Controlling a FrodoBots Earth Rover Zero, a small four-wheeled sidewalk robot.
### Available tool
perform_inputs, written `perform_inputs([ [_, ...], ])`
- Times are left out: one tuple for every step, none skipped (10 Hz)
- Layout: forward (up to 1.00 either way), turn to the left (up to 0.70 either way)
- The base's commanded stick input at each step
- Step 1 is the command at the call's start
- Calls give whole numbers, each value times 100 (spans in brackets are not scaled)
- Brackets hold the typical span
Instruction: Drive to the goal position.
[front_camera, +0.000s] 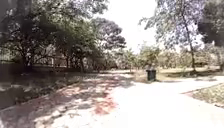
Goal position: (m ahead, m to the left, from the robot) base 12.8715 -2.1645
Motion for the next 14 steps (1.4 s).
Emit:
perform_inputs([
  [70,0],
  [70,0],
  [70,0],
  [70,0],
  [70,0],
  [70,0],
  [70,0],
  [70,0],
  [70,0],
  [70,0],
  [70,0],
  [70,0],
  [70,0],
  [70,0],
])
